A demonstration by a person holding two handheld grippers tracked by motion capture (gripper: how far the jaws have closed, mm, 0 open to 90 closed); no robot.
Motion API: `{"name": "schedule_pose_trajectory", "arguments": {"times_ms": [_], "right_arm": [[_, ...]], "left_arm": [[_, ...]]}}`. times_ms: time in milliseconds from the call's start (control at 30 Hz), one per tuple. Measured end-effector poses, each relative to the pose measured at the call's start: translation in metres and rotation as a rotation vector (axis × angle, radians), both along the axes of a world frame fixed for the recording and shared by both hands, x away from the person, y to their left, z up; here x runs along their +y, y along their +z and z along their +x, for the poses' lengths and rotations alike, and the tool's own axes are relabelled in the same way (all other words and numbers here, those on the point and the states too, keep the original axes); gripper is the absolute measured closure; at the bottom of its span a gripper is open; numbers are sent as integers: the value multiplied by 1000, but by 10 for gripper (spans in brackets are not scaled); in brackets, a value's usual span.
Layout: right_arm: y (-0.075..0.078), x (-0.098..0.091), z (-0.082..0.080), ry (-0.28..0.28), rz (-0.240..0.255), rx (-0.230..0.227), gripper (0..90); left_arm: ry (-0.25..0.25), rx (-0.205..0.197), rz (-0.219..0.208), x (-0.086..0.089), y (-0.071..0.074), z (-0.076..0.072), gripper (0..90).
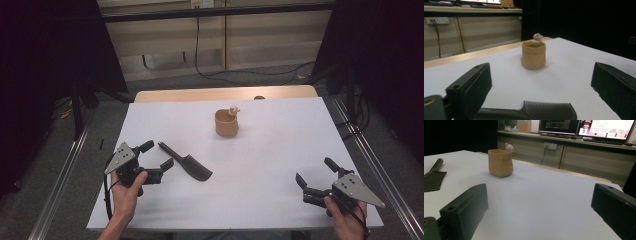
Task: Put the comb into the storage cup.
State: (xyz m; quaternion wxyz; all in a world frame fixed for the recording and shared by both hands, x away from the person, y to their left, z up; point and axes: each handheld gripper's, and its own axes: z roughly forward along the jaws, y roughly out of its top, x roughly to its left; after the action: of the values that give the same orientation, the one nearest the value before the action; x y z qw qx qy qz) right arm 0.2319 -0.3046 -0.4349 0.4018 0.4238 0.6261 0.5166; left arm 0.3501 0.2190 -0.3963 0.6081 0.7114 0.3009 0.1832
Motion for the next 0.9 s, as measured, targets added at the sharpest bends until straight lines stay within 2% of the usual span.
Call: {"name": "schedule_pose_trajectory", "arguments": {"times_ms": [33,167,233,300,333,367,500,600,667,767,867,900], "right_arm": [[0,0,-1,-2,1,-1,1],[0,0,0,-1,6,-1,1],[0,0,0,-2,3,-1,1],[0,0,0,-1,4,-1,1],[0,0,0,-2,4,0,0],[0,0,0,2,5,-4,0],[0,0,0,0,5,0,1],[0,0,0,0,7,0,1],[0,0,0,-2,6,1,1],[0,-1,0,1,4,-4,0],[0,-1,0,1,6,-3,1],[0,-1,0,1,7,-5,2]], "left_arm": [[6,-14,6,-1,1,3,37],[-6,-16,24,-2,4,10,39],[-13,-32,40,-4,7,15,51],[-17,-27,46,-5,10,22,51],[-23,-16,55,-6,11,26,50],[-20,-22,71,-6,13,32,50],[8,-32,65,-6,12,36,52],[-11,-13,69,-10,12,41,52],[-16,-23,103,-12,14,45,51],[-42,-16,106,-12,17,50,52],[-38,-13,108,-12,19,53,52],[-35,-10,123,-12,20,55,49]]}}
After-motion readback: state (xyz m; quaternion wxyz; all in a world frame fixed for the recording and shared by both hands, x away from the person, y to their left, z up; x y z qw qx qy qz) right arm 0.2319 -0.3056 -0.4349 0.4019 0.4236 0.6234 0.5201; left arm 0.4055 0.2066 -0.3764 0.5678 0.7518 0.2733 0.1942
